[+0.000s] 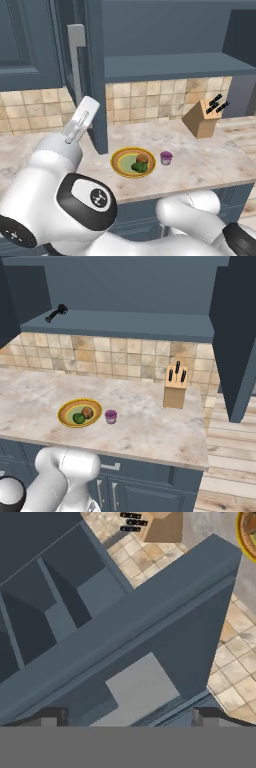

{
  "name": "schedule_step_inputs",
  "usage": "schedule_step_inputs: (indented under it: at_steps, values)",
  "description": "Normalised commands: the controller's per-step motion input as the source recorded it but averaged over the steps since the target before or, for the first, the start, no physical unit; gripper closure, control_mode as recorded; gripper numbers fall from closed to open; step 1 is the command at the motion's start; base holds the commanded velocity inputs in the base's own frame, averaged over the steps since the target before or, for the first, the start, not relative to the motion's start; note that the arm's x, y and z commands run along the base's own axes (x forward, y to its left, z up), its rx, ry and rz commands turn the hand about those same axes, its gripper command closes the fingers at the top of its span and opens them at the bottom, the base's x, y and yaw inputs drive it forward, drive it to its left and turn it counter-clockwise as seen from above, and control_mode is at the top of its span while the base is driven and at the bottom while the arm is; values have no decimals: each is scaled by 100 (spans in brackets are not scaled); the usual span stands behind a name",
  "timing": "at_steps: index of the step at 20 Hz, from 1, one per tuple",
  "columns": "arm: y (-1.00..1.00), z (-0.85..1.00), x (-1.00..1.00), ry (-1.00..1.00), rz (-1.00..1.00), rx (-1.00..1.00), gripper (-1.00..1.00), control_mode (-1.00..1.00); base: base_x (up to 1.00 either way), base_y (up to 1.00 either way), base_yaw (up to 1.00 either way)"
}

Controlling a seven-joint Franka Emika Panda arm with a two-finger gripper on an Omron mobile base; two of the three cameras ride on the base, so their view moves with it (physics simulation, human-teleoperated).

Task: Pick the avocado and bread from the counter and place them on the plate. Then pick the jam from the cabinet and place it next to the plate. Lastly close the cabinet door.

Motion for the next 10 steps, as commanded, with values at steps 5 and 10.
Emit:
schedule_step_inputs:
  at_steps: [5,10]
  values:
    - [-69,17,1,-1,0,8,-100,-100,0,0,0]
    - [-73,4,8,0,0,9,-100,-100,0,0,0]
